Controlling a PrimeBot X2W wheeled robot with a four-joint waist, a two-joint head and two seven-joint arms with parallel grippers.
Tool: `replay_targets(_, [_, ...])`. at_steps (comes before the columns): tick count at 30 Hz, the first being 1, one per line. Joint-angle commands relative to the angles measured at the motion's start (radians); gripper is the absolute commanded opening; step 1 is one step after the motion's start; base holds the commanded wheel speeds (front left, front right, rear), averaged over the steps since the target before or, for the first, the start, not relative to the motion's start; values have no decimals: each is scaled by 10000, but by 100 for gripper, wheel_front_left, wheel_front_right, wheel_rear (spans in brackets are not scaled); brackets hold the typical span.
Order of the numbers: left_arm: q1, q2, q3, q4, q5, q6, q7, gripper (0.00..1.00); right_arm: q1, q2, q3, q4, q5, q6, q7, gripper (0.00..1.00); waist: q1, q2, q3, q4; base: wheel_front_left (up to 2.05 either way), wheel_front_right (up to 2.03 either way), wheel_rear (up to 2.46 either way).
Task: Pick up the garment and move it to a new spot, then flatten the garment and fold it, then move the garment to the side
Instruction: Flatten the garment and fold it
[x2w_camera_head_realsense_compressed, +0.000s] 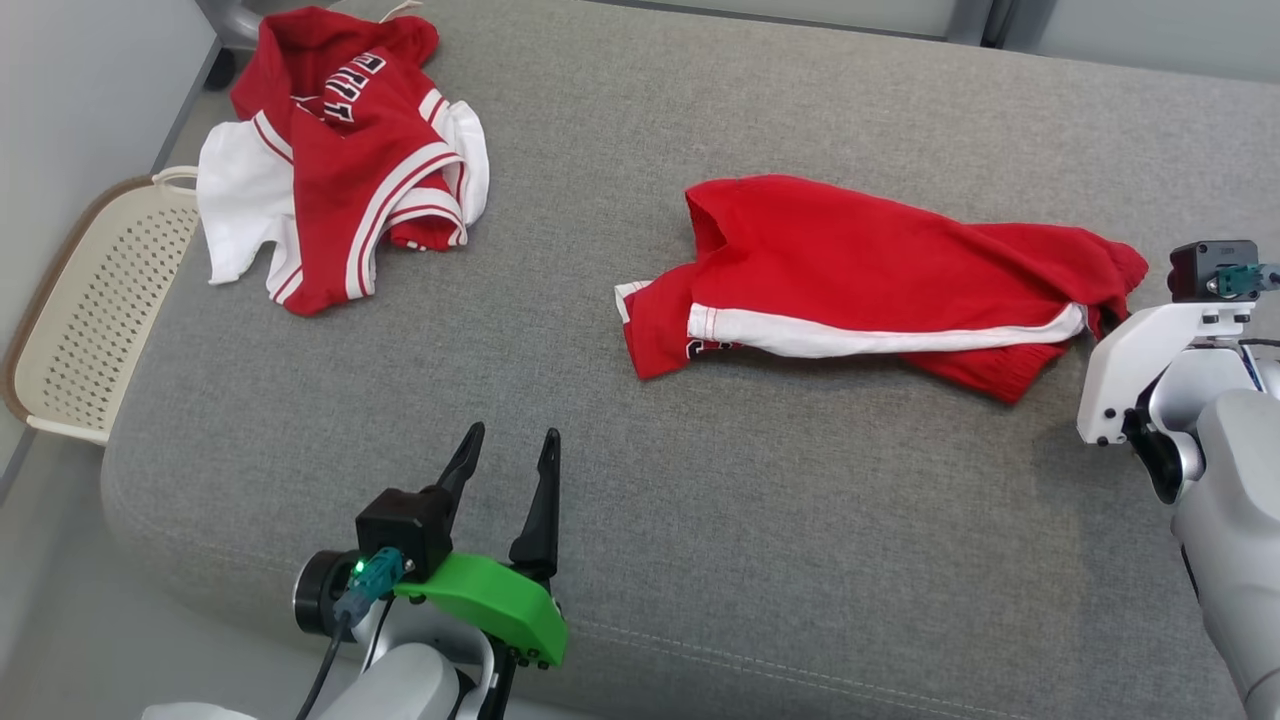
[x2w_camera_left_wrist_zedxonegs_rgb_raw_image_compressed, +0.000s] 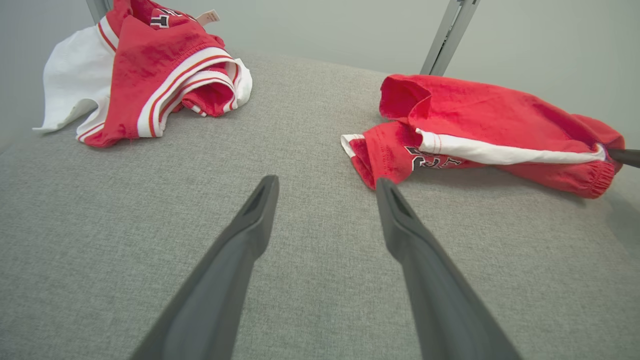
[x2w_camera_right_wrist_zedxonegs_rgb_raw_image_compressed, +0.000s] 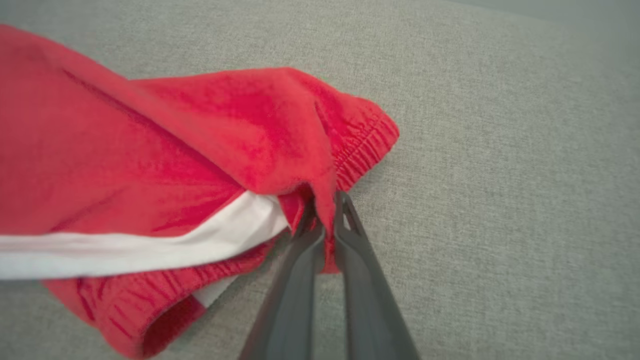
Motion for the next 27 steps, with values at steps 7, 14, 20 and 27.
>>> replay_targets(7, [-214,-11,36,190,130,-97,-60,100,-595,-67,341,1136,-100,-3,-723,100,0,-1,232,-172,0,0,0])
replay_targets(14, [-116,102,111,163,174,-56,-65,100,-544,-379,1275,895,758,-5,-1629,100,0,-1,105,-810,0,0,0])
replay_targets(20, [87,182,143,0,146,-18,-67,100,327,-738,1781,184,1744,-3,-2359,100,0,-1,-123,-1412,0,0,0])
replay_targets(27, [222,296,174,-132,37,51,-5,100,1367,-815,1733,-619,2268,-3,-3078,100,0,-1,-263,-1941,0,0,0])
